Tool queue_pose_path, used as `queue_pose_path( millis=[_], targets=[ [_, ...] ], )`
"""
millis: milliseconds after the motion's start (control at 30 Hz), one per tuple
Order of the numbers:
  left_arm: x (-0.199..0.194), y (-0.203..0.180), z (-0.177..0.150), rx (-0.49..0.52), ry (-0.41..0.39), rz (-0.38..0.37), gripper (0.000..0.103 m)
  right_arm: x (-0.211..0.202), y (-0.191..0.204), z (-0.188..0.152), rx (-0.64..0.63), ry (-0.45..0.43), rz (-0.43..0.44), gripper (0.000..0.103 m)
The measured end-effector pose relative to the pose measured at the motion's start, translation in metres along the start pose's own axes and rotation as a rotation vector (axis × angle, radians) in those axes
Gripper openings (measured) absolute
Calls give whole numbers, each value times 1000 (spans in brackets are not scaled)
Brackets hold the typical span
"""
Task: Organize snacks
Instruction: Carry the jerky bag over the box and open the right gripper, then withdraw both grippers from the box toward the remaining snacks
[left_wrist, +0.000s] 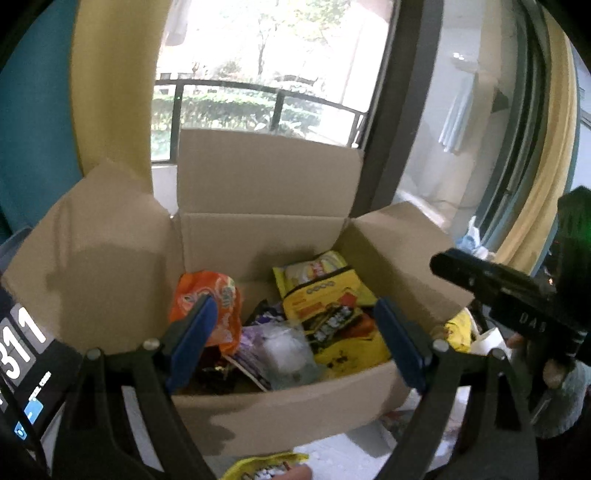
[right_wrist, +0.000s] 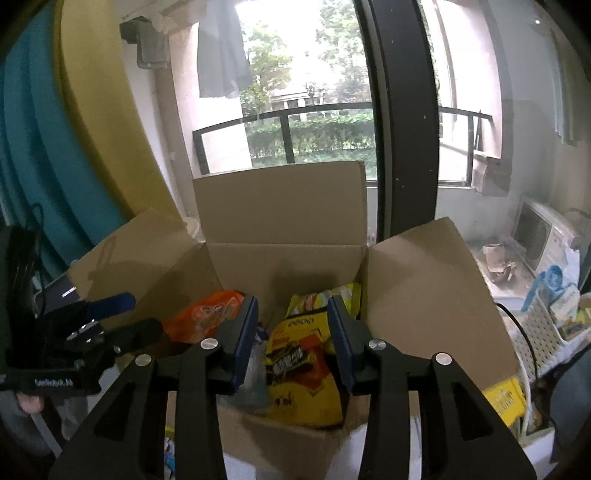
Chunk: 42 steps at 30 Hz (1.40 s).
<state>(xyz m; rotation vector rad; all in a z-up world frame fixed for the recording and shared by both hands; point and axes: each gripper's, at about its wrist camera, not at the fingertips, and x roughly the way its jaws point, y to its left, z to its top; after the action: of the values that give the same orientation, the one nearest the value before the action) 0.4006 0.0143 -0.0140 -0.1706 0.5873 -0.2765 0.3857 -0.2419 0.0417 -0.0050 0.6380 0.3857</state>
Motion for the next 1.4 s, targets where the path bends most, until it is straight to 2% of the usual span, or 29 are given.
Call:
queue_pose_path(
  millis=[233,767,1167,1400],
  targets=[
    [-30,-21,-7,24,-23,-25,88,-31,3,-18,8,16,13,41],
    [-110,-61,-42,114,-83,-13,88,-100,24,-55,-17,15,64,42],
    [-138,-63,-87,104,-28,-2,88,-143,27,-89,-13,22,74,43],
    [-126,-51,-117,85,56,23,88,-142,22,-115,-9,75,66,50]
  ],
)
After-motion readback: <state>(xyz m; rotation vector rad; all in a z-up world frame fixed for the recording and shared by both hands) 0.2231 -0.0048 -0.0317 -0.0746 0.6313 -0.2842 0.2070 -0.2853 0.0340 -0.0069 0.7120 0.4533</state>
